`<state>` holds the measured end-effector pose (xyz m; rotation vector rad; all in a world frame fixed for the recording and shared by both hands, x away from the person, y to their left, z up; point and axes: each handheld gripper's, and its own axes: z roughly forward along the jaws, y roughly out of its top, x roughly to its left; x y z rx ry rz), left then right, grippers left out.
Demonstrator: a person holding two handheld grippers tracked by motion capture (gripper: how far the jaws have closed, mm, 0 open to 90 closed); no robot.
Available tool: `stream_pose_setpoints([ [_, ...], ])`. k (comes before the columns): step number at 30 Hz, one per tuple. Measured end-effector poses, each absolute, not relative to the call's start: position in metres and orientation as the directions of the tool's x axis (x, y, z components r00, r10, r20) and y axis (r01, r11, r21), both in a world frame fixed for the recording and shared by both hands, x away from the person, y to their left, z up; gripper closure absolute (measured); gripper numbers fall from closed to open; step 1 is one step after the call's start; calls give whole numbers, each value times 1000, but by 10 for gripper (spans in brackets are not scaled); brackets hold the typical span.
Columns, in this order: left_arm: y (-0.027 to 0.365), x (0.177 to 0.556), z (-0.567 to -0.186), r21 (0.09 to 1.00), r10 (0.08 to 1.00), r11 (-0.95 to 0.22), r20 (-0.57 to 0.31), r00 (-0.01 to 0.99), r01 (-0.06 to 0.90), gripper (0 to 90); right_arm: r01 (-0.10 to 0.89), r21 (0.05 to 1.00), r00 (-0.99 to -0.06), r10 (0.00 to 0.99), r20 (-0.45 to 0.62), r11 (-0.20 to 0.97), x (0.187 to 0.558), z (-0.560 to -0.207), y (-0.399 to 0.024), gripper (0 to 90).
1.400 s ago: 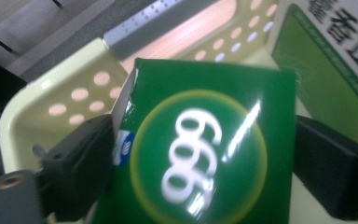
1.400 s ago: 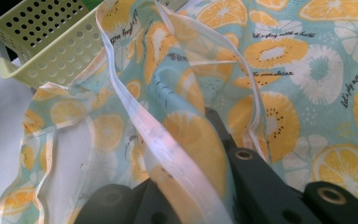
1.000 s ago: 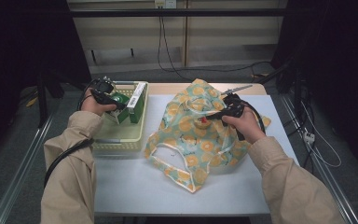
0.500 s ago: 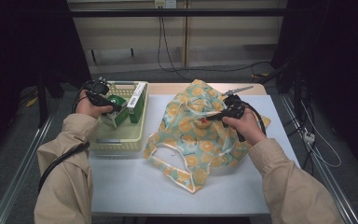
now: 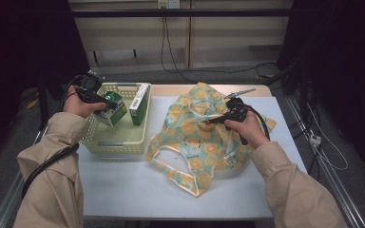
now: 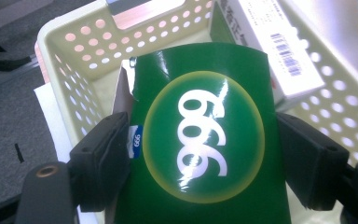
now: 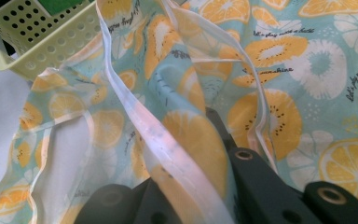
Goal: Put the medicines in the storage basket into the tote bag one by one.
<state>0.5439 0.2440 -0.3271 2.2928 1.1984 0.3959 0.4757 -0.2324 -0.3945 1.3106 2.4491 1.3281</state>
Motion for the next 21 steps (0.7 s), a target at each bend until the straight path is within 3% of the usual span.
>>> stream_pose_setpoints([
  [21, 238, 536, -314, 564, 827, -471, 13, 563, 679, 234, 652, 709, -633, 707, 314, 269, 475, -395, -231, 900],
])
